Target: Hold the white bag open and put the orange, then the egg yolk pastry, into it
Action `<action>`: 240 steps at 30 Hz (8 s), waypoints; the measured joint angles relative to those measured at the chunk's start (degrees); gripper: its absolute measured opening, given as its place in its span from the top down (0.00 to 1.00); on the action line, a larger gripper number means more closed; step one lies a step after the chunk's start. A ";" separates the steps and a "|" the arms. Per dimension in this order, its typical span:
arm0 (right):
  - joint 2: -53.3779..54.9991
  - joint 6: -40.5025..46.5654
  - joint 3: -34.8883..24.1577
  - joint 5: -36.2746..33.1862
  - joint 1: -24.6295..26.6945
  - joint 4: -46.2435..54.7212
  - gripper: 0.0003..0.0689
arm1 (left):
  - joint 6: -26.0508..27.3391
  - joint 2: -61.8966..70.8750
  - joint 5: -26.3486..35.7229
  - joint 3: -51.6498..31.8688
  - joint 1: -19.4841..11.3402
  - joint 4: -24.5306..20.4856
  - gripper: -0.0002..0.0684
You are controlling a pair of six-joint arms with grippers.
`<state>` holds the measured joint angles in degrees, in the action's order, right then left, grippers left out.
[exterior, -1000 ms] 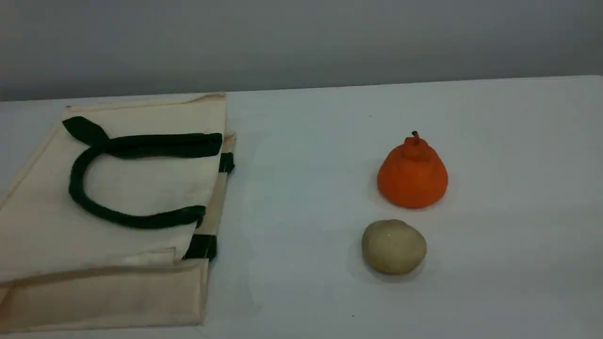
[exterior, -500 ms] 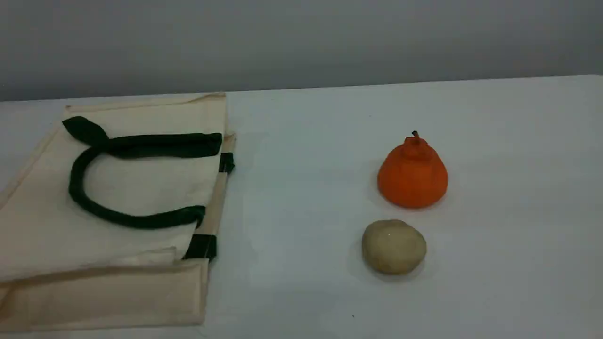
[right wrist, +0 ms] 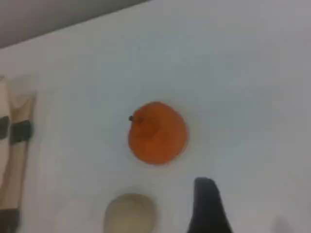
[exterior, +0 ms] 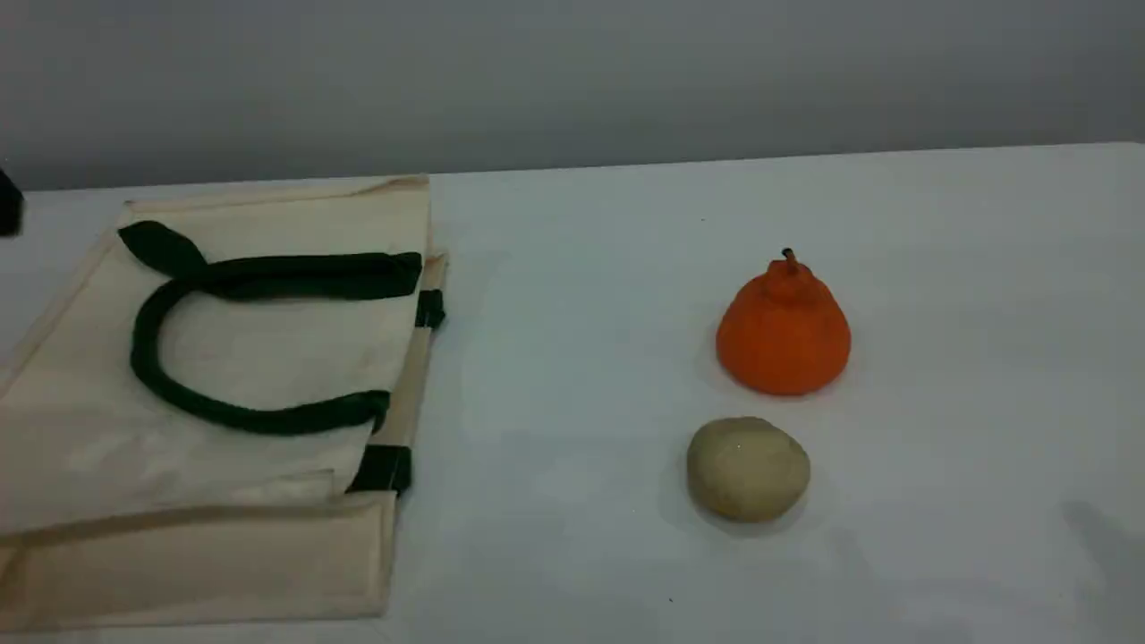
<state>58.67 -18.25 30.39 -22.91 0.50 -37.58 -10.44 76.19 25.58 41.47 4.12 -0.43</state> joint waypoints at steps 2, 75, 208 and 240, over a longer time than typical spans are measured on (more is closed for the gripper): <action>2.76 -1.95 0.02 1.16 0.00 -2.18 0.39 | -0.49 2.70 -1.15 0.54 0.00 -0.37 0.25; 11.31 -44.66 0.16 -7.22 0.00 -45.76 0.39 | 25.20 17.48 28.07 43.49 1.74 26.33 0.88; 37.04 -61.69 24.14 -0.58 -39.43 -62.34 0.94 | 22.39 13.88 39.36 52.97 8.64 18.62 0.88; 50.65 -61.92 34.79 9.62 -44.02 -62.51 0.94 | 25.26 13.88 39.73 52.97 9.31 25.36 0.88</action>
<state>109.31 -80.17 65.18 -13.29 -43.52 -100.09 14.82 90.07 65.31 94.44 13.43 24.93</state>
